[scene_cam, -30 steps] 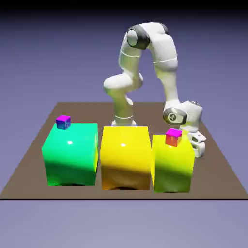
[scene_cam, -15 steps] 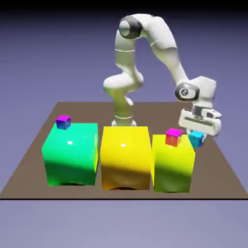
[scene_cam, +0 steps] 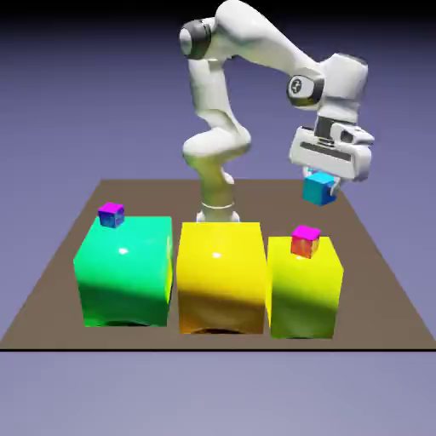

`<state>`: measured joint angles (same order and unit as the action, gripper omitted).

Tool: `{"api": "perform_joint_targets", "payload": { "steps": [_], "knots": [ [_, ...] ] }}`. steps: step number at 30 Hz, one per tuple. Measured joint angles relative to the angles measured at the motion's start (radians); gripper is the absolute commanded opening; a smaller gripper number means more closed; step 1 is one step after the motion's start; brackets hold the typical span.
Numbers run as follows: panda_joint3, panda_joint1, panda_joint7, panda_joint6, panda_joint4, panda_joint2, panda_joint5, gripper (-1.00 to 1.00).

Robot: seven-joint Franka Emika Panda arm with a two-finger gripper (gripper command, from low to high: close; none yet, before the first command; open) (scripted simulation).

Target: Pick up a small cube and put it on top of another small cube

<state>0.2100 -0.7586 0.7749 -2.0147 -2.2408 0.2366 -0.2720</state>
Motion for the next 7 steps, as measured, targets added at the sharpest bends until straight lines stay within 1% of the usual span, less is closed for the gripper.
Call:
{"api": "perform_joint_targets", "payload": {
  "steps": [4, 5, 7],
  "knots": [
    [0.021, 0.015, -0.011, -0.174, -0.102, -0.070, -0.016, -1.00],
    [0.023, 0.016, -0.012, -0.184, -0.108, -0.074, -0.017, 1.00],
    [0.023, 0.016, -0.012, -0.185, -0.108, -0.074, -0.017, 1.00]
  ]
}}
